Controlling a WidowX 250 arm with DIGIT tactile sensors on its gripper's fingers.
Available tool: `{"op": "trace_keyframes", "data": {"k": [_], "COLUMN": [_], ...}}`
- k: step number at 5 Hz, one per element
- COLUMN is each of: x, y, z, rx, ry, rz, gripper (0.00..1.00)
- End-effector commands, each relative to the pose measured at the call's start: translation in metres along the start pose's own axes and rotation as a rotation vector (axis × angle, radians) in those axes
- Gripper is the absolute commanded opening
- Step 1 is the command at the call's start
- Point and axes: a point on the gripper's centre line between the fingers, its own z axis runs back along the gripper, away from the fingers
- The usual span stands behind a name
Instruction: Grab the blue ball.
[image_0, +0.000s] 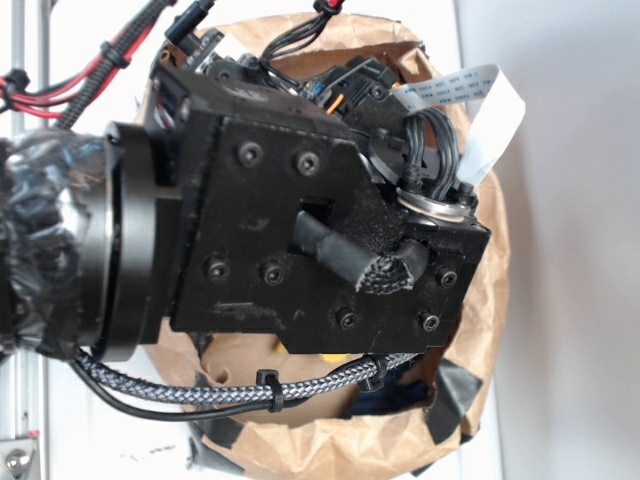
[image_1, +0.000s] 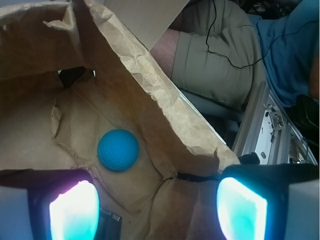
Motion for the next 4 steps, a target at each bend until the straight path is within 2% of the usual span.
{"op": "trace_keyframes", "data": {"k": [1,2,3,4], "x": [0.004,-0.011,-0.015,-0.014], "y": [0.008,-0.002,0.001,0.003], "z": [0.002,-0.005,-0.018,-0.044], "rx": [-0.092,-0.174,-0.247,-0.265], "ry": [0.036,0.009,-0.032,0.009], "rz": [0.152,0.258,0.323,0.336], "gripper": [1.00,1.00,1.00,1.00]}}
